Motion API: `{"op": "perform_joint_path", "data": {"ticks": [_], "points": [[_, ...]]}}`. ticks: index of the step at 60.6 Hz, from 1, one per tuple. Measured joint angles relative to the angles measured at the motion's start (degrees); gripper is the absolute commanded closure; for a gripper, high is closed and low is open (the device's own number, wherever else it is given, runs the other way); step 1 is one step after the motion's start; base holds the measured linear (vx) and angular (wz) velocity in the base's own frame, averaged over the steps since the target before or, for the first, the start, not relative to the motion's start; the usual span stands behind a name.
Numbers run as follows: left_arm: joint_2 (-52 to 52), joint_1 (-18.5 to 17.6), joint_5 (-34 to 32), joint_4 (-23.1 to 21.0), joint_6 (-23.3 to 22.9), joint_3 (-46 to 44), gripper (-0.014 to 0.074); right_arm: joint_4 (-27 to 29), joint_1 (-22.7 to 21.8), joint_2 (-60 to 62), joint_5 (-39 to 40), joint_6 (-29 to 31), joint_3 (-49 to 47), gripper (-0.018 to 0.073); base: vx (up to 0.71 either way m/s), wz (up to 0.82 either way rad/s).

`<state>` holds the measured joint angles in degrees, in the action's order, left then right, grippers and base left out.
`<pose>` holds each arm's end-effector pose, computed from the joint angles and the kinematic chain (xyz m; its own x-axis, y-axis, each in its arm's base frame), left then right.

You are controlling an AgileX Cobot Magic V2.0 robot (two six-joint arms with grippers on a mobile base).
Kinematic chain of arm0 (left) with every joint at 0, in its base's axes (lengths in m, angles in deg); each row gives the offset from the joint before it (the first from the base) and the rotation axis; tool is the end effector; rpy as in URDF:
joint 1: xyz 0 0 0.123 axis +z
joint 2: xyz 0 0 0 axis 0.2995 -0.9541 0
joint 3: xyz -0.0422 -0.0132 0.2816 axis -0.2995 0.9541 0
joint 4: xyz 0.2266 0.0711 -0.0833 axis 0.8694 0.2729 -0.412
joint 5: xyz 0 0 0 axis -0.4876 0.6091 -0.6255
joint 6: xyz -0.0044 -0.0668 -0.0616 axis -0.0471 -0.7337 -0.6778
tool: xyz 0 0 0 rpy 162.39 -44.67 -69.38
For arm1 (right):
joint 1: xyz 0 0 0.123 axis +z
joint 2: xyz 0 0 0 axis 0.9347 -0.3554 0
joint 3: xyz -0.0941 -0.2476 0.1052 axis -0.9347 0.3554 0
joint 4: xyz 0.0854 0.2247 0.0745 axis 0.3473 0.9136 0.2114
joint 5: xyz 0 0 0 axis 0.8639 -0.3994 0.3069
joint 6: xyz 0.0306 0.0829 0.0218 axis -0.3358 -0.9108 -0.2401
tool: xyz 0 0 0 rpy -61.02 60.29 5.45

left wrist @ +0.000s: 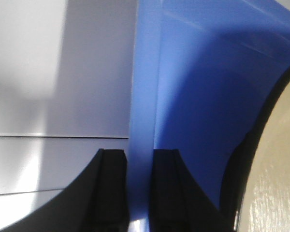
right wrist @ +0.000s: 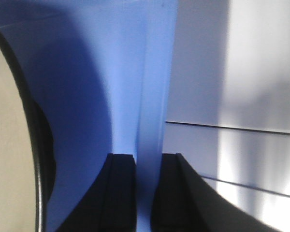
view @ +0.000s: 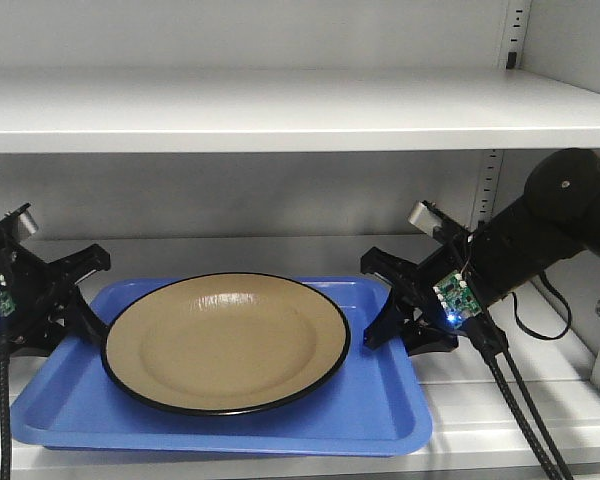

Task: Place disk in tray to left cabinet
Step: 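Hold the tray in front of the lower cabinet shelf with both grippers, then lower the blue tray onto the shelf with both grippers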

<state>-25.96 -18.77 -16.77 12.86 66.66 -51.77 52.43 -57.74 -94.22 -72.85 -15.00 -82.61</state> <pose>0.3638 -0.0522 0.3506 -0.9361 -0.2706 -0.2246 -0.1086 0.8300 -0.5471 0.3874 0.1277 0.3330 -0.9739 0.0887 -0.2089 -0.0533 0.8053 0.5904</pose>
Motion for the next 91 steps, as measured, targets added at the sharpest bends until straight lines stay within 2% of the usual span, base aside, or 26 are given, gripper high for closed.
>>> {"op": "perform_joint_path", "data": {"ticks": [6,25,43,49,57,65,73,83,91], "points": [[-0.06,0.0,-0.53,0.0,0.0,0.0,0.0597,0.0,0.0,0.0,1.64,0.63,0.0,0.056,0.0,0.0],[-4.28,0.0,-7.54,-1.93,0.06,0.0,0.0594,-0.05,0.0,-0.36,14.46,3.18,0.0,0.0559,0.0,0.0],[-6.56,0.0,-11.81,-2.56,0.06,0.0,0.0568,0.22,0.0,-5.86,16.23,4.14,0.0,0.0536,0.0,0.0],[-6.63,-0.05,-13.38,-1.46,0.12,0.0,0.055,1.21,0.11,-7.52,16.77,4.14,0.0,0.0517,0.0,0.0],[-6.63,-0.05,-14.72,-0.23,2.71,0.0,0.0509,2.54,0.3,-8.68,18.59,4.35,0.0,0.0472,0.0,0.0],[-6.63,-0.05,-15.55,0.09,6.08,0.0,0.0434,3.3,0.34,-9.0,19.22,6.01,0.0,0.0397,0.0,0.0],[-6.63,-0.21,-16.97,0.09,9.58,0.0,0.0313,3.36,0.34,-9.08,19.35,8.38,0.0,0.0295,0.0,0.0],[-6.63,-0.6,-17.67,0.1,10.62,0.0,0.0149,3.44,0.62,-9.13,19.59,9.6,0.0,0.019,0.0,0.0],[-6.63,-1.14,-17.44,2.33,10.69,0.0,0.0073,4.13,0.97,-9.13,20.02,9.73,-0.19,0.0174,0.0,0.0]]}}
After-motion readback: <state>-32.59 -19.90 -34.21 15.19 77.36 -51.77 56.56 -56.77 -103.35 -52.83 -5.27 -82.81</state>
